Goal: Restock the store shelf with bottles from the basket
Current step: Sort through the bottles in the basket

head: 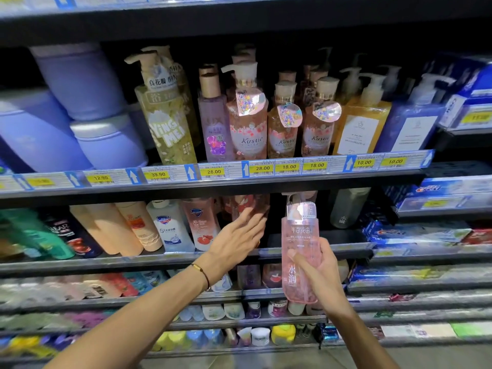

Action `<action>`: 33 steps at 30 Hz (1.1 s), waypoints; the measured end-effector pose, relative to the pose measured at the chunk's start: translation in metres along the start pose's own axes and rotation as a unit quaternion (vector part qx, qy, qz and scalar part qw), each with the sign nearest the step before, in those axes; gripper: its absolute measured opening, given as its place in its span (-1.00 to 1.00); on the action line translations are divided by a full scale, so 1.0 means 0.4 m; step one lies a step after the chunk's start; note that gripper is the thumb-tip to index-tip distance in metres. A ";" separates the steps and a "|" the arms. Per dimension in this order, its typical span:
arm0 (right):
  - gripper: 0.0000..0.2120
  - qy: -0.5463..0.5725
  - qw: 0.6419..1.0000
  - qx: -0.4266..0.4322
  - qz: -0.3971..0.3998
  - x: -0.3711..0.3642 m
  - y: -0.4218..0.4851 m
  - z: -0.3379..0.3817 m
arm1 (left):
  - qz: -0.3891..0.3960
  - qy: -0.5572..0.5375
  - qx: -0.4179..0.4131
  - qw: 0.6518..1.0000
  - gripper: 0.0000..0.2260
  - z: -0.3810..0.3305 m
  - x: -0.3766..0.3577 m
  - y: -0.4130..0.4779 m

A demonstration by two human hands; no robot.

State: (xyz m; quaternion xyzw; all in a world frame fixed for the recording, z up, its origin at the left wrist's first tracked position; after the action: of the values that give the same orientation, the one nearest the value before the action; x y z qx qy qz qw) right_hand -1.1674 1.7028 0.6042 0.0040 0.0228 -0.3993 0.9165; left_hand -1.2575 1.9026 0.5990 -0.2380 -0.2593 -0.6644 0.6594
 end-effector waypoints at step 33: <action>-0.43 0.085 0.996 0.020 0.000 -0.025 0.053 -0.020 | -0.103 -0.114 0.022 0.988 -0.67 0.022 -0.042 -0.206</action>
State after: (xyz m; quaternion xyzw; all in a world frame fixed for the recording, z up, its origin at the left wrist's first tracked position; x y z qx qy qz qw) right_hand -1.1589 1.7246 0.5965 0.0564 0.0930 -0.3982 0.9108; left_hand -1.3400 1.9209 0.5920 -0.2700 -0.3706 -0.6911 0.5587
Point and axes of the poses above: each hand's wrist, its own y-axis towards the middle knuckle, its own x-axis out of the back of the hand, z = x × y, the point moved 3 cm from there along y, towards the middle knuckle, and after that the axes turned 1 degree about -x, right-handed, at the moved point
